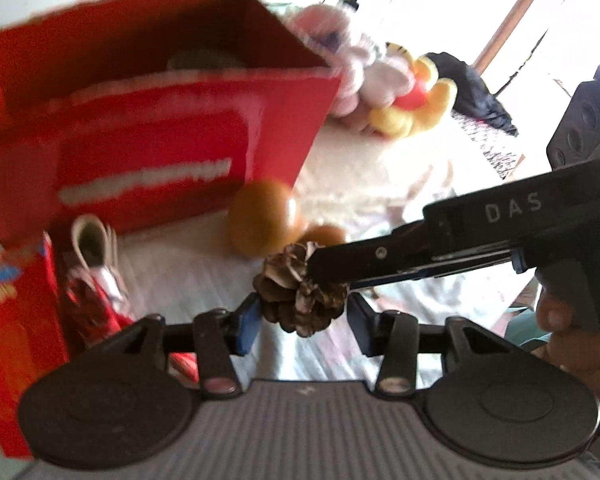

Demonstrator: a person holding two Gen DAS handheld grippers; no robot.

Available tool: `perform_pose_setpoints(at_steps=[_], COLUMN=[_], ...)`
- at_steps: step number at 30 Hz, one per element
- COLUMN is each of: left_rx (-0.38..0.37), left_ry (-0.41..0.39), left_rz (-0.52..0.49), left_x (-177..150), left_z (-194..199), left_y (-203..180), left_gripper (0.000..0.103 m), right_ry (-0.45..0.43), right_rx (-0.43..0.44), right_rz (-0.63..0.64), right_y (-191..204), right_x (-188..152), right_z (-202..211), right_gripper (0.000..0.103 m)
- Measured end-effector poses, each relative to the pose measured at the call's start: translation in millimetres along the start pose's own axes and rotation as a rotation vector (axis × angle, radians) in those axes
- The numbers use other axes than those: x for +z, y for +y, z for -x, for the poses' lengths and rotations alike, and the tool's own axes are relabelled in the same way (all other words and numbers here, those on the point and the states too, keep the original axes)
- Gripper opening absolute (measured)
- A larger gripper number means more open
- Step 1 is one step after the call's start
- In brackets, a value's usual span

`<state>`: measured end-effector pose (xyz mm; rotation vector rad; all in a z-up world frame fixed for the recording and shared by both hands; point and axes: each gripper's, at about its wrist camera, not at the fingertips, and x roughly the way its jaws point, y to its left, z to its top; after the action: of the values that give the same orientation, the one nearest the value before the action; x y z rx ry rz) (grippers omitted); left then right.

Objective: Organize objects
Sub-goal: 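Lift the pine cone with the right gripper and carry it over the box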

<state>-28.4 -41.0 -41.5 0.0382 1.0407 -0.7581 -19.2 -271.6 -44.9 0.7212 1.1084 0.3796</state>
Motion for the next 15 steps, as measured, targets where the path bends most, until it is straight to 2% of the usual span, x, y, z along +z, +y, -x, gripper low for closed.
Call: perform_pose_setpoints(at_steps=[4,11,15], left_rx=[-0.028,-0.081,-0.096], left_ry=[-0.061,-0.224,-0.277], left_rz=[-0.044,-0.105,-0.097], left_x=[13.1,50.3,82.7], left_z=[28.3,82.8,79.7], left_y=[4.4,20.4,30.9], left_gripper=[0.048,0.048,0.048], right_ry=[-0.051,-0.175,-0.221], right_rx=[-0.005,-0.036,-0.092], right_rz=[0.046,0.206,0.304], right_y=[28.2,96.0,123.7], right_x=[5.1,29.5,54.9], right_z=[16.6,36.9,24.8], right_gripper=[0.032,0.032,0.032])
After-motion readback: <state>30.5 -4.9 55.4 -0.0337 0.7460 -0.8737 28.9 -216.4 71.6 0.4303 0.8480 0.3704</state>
